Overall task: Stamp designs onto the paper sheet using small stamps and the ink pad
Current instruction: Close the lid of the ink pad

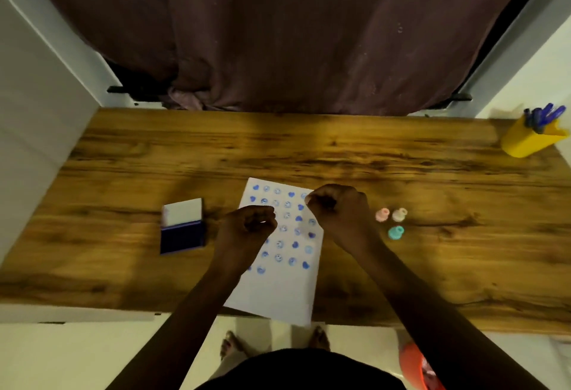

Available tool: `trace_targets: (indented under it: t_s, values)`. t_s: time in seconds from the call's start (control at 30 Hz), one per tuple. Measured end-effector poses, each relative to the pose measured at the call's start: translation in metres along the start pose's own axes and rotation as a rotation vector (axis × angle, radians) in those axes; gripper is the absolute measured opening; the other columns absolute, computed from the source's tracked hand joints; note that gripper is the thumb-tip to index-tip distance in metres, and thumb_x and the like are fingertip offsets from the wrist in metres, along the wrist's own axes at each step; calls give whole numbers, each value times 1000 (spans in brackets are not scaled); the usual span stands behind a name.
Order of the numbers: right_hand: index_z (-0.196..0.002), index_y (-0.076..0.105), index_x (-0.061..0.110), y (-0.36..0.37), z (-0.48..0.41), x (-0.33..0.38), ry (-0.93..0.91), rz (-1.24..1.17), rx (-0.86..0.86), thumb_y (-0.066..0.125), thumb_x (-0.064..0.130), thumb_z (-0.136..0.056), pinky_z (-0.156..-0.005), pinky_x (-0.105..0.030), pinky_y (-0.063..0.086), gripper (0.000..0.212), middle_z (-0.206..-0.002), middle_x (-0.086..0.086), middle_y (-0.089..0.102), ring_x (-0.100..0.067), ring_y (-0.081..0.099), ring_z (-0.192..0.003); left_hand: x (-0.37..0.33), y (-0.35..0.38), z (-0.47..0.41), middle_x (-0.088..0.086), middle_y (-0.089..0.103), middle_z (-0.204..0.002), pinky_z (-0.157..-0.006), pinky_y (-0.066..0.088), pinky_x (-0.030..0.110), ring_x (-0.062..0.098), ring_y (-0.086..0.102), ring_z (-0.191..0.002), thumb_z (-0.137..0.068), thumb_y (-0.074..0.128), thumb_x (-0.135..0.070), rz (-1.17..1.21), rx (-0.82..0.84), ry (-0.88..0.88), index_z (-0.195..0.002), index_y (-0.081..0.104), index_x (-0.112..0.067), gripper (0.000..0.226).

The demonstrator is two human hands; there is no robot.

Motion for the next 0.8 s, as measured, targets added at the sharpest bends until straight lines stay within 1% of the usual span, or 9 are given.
trace_targets:
  t_s: [0.1, 0.2, 0.3, 0.37, 0.43, 0.5, 0.63, 0.73, 0.8]
  values:
    - [-99, 80, 21, 30, -8, 27, -1, -36, 59, 70, 30, -93, -70, -8, 46, 15, -93, 8, 77, 0, 68, -78, 9, -38, -2, -2, 78, -108, -90, 61, 37, 11, 74, -98, -88, 76, -15, -50, -65, 18, -103, 75, -28, 20]
    - [-98, 80, 19, 61, -15, 48, -5, -64, 110, 71, 32, -92, -76, -16, 51, 17, -94, 7, 78, -4, 69, -83, 21, -76, -1, -6, 77, -100, -86, 59, 31, 9, 73, -94, -88, 75, -14, -48, -111, 9, -105, 75, -22, 18]
    - [-96, 80, 20, 95, -23, 62, -13, -47, 166, 70, 33, -92, -81, -25, 57, 18, -93, 6, 79, -6, 71, -84, 34, -113, -1, -5, 80, -91, -78, 62, 32, 18, 76, -86, -90, 72, -6, 44, -129, -14, -99, 74, -18, 16]
    - [-97, 80, 19, 115, -28, 69, -18, -16, 196, 69, 33, -91, -79, -21, 54, 19, -94, 4, 79, -6, 70, -85, 41, -134, -5, -7, 79, -84, -76, 62, 28, 10, 76, -79, -92, 69, -6, 62, -147, -26, -99, 75, -17, 14]
    - [-95, 81, 19, 132, -32, 78, -31, 10, 217, 71, 33, -90, -76, -17, 49, 18, -94, 5, 78, -6, 69, -85, 52, -155, -11, 2, 77, -100, -81, 61, 30, 11, 75, -87, -93, 69, -10, 26, -190, -48, -110, 74, -12, 18]
    - [-94, 80, 20, 148, -36, 83, -21, 9, 237, 73, 34, -89, -78, -19, 50, 17, -93, 6, 78, -6, 69, -86, 62, -171, -17, 9, 75, -110, -83, 61, 34, 21, 74, -95, -93, 70, -11, -12, -215, -47, -113, 75, -13, 21]
    - [-97, 80, 20, 179, -41, 93, 13, 25, 283, 75, 34, -87, -85, -30, 59, 18, -97, 3, 78, -11, 72, -89, 74, -196, -26, 7, 75, -105, -65, 60, 17, 23, 73, -92, -93, 68, -8, -84, -229, -31, -108, 75, -12, 17]
    - [-97, 79, 20, 196, -44, 98, 59, 39, 297, 75, 30, -87, -81, -32, 61, 14, -97, 0, 78, -16, 73, -84, 83, -208, -35, 5, 78, -95, -73, 64, 39, 21, 75, -84, -90, 68, -6, -147, -243, -11, -100, 77, -17, 17]
    - [-98, 79, 19, 205, -46, 100, 67, 73, 300, 74, 25, -87, -78, -28, 59, 13, -99, -2, 78, -17, 73, -87, 86, -213, -40, -2, 77, -88, -70, 58, 34, 14, 72, -75, -90, 68, -5, -181, -241, -29, -95, 76, -23, 21]
Point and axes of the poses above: each hand's wrist, its own z-axis away from the middle knuckle, its own y-axis out of the palm, x = y × z, the point moved 1 cm from there along -z, towards the middle knuckle
